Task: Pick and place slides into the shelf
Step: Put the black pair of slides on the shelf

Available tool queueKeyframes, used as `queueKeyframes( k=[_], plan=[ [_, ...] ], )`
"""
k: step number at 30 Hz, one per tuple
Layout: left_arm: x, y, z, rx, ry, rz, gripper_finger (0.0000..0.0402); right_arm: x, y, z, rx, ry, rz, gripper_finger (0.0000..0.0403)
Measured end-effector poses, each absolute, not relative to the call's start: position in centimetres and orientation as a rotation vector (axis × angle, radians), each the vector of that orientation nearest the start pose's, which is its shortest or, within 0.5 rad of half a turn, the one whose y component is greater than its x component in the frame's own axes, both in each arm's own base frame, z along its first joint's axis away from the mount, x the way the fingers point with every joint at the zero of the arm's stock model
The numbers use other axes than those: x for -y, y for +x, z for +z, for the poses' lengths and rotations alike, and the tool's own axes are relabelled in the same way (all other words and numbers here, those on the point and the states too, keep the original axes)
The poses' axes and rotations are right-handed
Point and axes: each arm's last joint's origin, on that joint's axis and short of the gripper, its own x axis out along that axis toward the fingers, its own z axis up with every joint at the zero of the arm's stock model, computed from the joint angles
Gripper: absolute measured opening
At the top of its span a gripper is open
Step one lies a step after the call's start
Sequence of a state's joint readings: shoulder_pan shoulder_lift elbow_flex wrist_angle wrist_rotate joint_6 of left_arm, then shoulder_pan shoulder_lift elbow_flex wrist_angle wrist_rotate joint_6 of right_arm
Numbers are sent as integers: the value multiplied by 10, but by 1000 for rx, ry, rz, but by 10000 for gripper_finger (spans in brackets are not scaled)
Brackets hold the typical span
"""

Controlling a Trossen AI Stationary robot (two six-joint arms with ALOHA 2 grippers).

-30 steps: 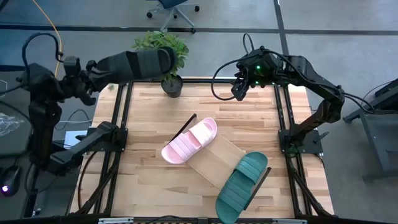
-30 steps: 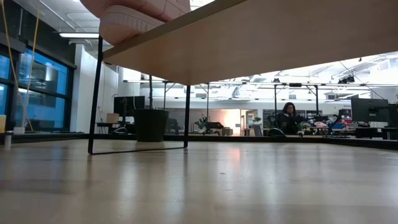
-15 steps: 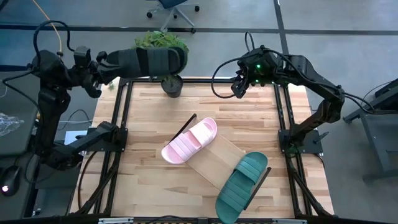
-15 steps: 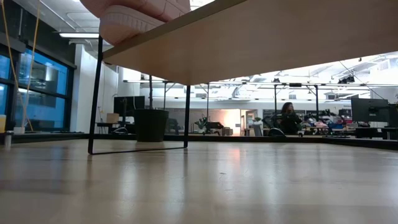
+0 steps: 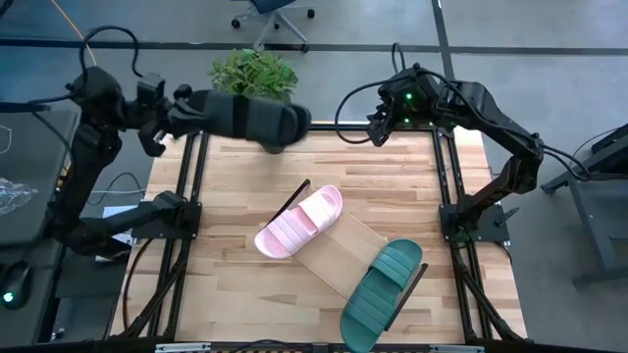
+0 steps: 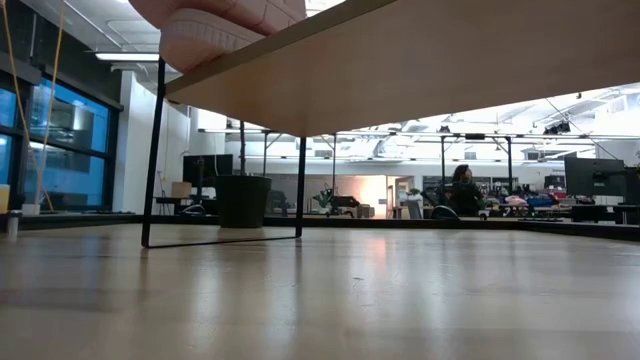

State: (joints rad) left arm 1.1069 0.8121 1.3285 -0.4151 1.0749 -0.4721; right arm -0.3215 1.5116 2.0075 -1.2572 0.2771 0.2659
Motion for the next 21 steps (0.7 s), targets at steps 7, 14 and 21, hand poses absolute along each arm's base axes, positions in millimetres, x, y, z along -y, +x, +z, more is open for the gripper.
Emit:
queueKeyframes(
  k=[7,14,21],
  plan=[
    [-77,108,471,5,-390,-116,0,95,243,470,-688,278,-693,167],
    [-58,144,465,-41,-378,-182,0,97,242,470,-682,296,-701,167],
    [-36,161,462,-53,-380,-152,0,95,243,470,-695,307,-653,167]
  ],
)
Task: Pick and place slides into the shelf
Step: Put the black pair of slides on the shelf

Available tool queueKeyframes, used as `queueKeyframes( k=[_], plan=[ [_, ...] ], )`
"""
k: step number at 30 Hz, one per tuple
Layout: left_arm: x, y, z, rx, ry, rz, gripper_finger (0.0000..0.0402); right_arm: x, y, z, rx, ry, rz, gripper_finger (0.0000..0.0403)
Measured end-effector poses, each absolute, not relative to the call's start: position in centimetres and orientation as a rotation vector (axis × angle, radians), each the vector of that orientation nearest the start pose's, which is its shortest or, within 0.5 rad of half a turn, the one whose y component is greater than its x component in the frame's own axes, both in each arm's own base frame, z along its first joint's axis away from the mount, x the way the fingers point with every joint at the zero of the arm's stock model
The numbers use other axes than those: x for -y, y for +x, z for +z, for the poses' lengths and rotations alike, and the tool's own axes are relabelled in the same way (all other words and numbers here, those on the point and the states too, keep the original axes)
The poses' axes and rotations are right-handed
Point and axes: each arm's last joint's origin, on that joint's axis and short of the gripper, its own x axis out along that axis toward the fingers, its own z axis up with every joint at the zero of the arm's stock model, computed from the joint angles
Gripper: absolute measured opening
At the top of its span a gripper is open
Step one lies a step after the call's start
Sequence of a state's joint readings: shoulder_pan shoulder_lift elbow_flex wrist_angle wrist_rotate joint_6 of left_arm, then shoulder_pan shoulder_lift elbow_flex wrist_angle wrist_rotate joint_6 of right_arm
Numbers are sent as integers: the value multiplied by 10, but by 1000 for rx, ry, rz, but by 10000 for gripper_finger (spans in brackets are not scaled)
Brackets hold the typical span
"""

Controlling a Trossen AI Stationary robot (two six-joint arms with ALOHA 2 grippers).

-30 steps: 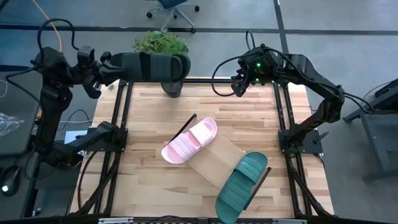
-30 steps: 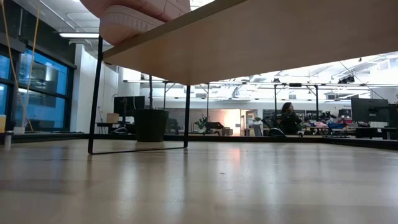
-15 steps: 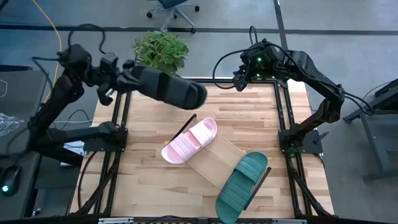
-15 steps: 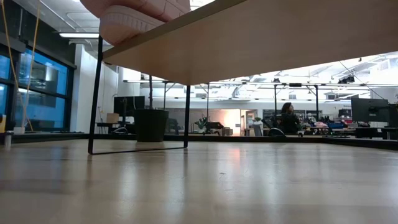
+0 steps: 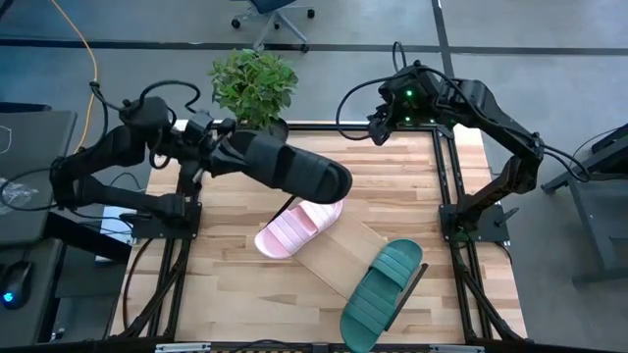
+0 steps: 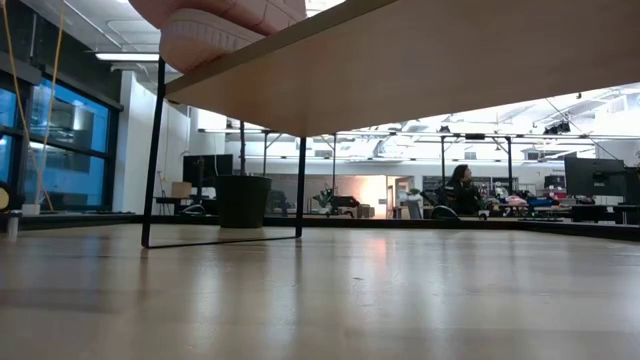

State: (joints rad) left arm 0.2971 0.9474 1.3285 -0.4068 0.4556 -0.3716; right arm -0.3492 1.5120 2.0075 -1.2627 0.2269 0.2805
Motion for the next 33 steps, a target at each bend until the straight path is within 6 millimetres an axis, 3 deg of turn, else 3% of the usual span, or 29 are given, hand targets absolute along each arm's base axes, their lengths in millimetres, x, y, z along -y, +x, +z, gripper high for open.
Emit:
queueKeyframes(
  k=[18,25,33],
  plan=[
    [28,195,450,-99,-459,14,0,91,237,464,-817,216,-543,167],
    [51,203,451,-33,-490,72,0,85,219,469,-864,173,-519,167],
    [80,211,443,-22,-525,180,0,71,185,486,-786,173,-474,167]
  ],
)
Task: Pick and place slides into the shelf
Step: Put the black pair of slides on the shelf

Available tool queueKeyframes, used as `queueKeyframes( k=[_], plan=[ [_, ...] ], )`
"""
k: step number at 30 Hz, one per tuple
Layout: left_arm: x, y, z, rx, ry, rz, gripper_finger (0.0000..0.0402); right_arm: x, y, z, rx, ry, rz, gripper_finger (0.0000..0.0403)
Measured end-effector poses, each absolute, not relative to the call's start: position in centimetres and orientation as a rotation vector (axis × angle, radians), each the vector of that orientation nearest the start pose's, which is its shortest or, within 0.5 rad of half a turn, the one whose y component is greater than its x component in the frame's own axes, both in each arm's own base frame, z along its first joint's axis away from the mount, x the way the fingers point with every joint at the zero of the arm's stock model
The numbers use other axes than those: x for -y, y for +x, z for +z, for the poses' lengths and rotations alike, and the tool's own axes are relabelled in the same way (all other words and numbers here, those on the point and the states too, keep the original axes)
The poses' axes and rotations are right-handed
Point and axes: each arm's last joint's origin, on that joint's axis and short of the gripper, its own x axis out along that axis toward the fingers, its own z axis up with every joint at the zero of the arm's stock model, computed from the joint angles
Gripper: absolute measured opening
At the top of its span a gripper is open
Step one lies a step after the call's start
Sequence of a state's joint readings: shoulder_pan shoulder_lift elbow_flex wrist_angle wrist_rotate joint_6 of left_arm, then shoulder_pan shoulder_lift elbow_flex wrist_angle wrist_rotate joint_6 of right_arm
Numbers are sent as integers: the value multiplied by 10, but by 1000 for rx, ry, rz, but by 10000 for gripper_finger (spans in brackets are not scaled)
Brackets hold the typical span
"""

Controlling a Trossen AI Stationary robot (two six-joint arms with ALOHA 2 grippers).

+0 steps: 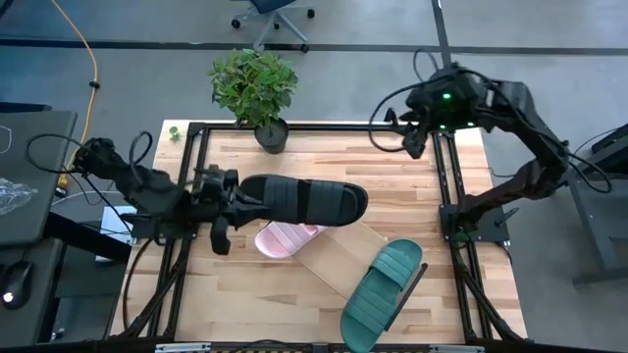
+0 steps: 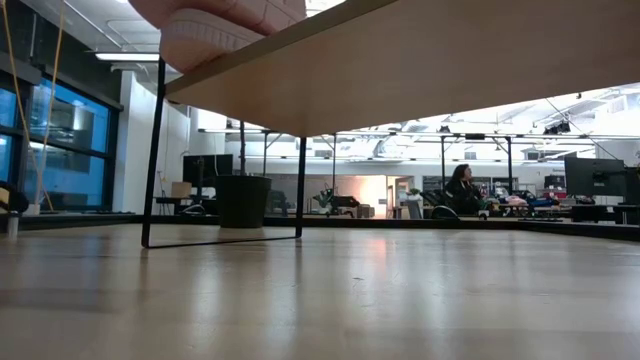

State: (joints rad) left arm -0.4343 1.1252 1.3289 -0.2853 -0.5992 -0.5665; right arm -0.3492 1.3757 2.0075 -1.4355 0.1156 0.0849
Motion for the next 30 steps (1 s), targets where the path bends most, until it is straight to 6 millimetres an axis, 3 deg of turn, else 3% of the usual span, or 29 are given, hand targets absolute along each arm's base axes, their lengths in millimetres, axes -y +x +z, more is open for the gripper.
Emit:
queueKeyframes(
  k=[15,22,30],
  plan=[
    [117,255,418,14,-587,263,0,52,151,504,-663,196,-270,167],
    [137,261,412,35,-592,261,0,48,143,505,-654,202,-224,167],
    [165,258,406,75,-611,290,0,34,138,504,-672,347,156,167]
  ],
)
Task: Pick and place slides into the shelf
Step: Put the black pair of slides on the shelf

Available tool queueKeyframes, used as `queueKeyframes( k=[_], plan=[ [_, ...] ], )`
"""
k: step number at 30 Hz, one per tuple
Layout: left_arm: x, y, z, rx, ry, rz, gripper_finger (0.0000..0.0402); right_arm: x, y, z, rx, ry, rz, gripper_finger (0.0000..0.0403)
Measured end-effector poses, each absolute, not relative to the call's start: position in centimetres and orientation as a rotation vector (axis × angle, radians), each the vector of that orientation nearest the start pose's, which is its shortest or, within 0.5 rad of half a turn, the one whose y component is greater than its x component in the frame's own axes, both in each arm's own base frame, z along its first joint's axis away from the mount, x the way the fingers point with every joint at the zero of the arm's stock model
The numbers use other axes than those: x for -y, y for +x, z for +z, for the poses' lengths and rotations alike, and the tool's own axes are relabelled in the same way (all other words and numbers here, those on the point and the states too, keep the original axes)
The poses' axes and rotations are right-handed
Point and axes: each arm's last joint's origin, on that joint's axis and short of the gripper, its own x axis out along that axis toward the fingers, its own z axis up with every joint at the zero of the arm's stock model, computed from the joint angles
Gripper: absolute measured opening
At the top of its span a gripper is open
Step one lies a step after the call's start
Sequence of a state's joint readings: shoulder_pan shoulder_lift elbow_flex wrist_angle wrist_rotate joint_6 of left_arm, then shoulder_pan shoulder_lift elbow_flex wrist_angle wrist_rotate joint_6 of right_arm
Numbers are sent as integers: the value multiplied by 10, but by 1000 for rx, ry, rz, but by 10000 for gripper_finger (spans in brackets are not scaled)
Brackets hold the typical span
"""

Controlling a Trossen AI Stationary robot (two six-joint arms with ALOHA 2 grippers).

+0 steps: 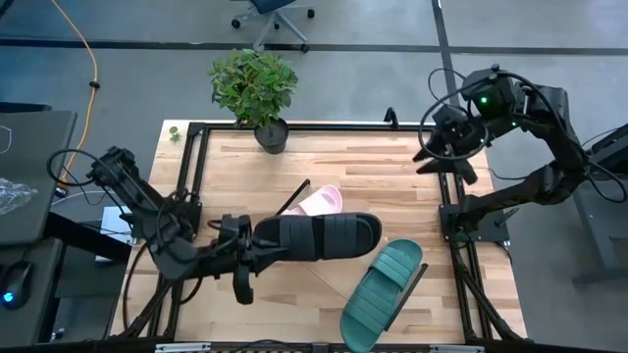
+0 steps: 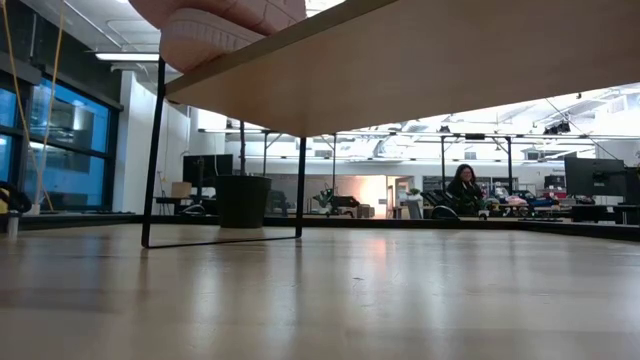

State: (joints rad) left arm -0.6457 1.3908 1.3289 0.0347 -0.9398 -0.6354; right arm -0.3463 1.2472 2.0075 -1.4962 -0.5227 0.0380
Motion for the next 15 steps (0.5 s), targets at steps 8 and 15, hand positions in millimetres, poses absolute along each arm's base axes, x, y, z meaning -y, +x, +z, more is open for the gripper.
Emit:
queueKeyframes(
  k=[8,15],
  plan=[
    [180,261,398,113,-627,357,0,29,125,504,-687,349,195,167],
    [191,277,388,186,-682,420,0,25,111,507,-656,272,154,167]
  ],
)
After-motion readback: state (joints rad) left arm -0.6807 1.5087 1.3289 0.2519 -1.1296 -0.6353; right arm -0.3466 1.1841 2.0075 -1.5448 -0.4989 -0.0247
